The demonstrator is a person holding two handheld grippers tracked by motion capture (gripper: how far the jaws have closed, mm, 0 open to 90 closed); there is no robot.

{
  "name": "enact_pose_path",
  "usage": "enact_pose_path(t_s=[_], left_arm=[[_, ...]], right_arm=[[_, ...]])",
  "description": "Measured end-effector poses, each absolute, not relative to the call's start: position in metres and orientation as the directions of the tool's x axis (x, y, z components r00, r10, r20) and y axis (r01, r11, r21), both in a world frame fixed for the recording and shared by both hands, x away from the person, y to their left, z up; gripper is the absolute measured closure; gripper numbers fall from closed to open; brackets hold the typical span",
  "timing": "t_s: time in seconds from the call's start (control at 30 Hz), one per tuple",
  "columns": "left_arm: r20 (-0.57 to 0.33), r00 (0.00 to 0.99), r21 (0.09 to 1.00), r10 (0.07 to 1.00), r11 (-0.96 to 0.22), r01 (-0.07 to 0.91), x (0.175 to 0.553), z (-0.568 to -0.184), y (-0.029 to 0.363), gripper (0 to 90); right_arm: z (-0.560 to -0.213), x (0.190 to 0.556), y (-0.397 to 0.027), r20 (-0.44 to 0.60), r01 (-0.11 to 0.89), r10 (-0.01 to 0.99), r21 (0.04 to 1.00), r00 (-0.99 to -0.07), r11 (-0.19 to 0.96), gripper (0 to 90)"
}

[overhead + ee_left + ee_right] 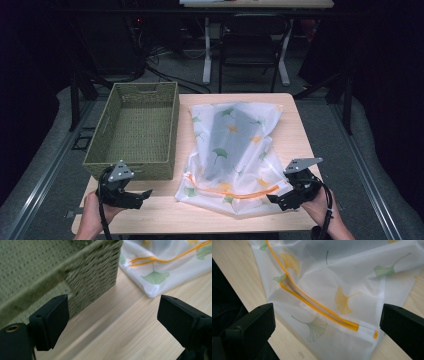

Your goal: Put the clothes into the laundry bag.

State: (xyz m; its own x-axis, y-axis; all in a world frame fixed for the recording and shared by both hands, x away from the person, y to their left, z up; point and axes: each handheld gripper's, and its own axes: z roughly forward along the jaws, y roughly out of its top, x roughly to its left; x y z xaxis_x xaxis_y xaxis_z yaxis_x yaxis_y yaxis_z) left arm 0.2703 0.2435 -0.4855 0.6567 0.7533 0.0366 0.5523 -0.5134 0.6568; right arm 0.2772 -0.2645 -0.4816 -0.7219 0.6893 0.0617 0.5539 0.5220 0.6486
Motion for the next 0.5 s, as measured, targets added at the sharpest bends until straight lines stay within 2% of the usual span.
enact_pose_path(t_s=[0.2,0.33,0.5], left_arm=[[0.020,0.612,0.642,0.791,-0.479,0.599,0.264,-0.497,0.261,9.4],[0.003,0.577,0.637,0.817,-0.447,0.629,0.262,-0.507,0.267,7.6],[-0.011,0.553,0.591,0.833,-0.441,0.675,0.264,-0.516,0.273,3.9]], right_arm=[[-0.487,0.265,-0.280,0.077,0.581,0.729,0.664,-0.680,0.471,0.0],[-0.495,0.257,-0.289,0.148,0.610,0.744,0.686,-0.651,0.397,0.0],[-0.495,0.253,-0.292,0.139,0.596,0.745,0.702,-0.652,0.390,0.0]])
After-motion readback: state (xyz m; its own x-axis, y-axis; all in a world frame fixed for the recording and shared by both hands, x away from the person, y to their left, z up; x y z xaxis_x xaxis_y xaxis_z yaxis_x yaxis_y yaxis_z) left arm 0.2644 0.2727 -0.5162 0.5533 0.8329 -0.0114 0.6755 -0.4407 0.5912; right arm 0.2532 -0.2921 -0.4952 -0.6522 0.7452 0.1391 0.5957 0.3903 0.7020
